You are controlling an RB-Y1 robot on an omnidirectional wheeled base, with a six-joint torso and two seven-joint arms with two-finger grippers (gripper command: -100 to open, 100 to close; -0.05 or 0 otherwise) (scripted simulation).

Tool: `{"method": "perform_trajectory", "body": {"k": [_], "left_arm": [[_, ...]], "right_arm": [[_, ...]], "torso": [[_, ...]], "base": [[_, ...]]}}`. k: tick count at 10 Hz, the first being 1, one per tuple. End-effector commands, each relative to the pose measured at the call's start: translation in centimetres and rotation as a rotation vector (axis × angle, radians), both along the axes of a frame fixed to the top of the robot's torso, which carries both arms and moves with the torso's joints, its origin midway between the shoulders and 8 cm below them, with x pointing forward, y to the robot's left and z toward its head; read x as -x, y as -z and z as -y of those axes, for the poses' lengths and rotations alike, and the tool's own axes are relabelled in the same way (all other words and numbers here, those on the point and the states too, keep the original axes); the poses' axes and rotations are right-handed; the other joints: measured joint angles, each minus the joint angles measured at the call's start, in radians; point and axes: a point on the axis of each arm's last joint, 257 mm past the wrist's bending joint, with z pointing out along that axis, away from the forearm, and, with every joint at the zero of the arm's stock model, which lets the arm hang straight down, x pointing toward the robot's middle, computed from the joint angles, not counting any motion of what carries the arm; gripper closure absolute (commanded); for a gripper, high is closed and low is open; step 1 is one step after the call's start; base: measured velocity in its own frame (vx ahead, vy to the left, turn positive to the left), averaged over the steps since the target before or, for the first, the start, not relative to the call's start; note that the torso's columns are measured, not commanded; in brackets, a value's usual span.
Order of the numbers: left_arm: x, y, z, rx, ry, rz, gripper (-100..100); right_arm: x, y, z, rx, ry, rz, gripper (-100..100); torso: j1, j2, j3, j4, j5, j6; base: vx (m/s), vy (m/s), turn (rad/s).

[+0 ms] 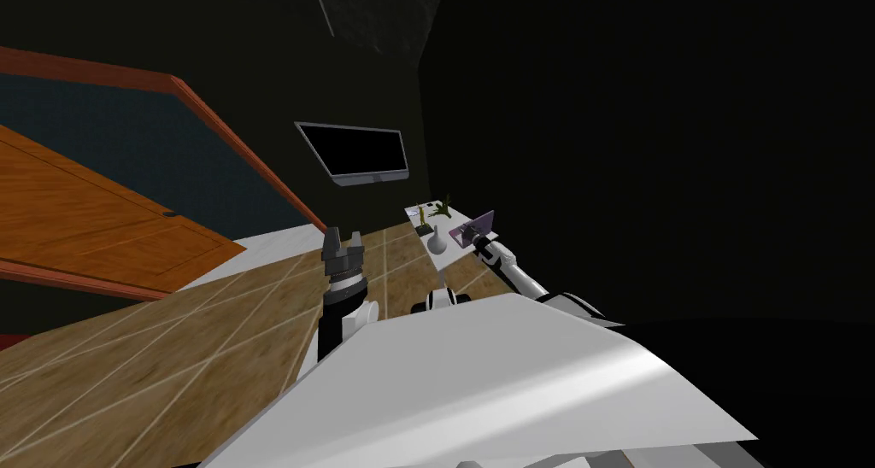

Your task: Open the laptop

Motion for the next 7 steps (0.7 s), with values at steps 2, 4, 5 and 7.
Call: {"method": "perform_trajectory", "body": {"k": [2,4,5,7], "left_arm": [[0.0,0.0,0.0,0.000,0.000,0.000,0],[0.0,0.0,0.0,0.000,0.000,0.000,0],[0.0,0.0,0.0,0.000,0.000,0.000,0],[0.0,0.0,0.0,0.000,0.000,0.000,0]], "right_arm": [[0.5,3.0,2.4,0.005,0.020,-0.095,100],[0.1,4.0,5.1,0.027,0.048,-0.147,100],[0.1,4.0,5.3,0.015,0.051,-0.150,100],[0.1,4.0,5.3,0.015,0.051,-0.150,100]], "torso": [[-0.003,-0.001,-0.001,-0.002,-0.002,0.000],[-0.010,0.001,0.000,-0.001,-0.003,0.003],[-0.010,0.001,0.000,-0.002,-0.003,0.006],[-0.014,0.002,0.001,-0.003,-0.004,0.012]], "base": [[-0.024,0.032,0.143],[-0.052,0.037,0.237],[-0.006,0.016,0.028],[0.008,0.012,-0.025]]}}
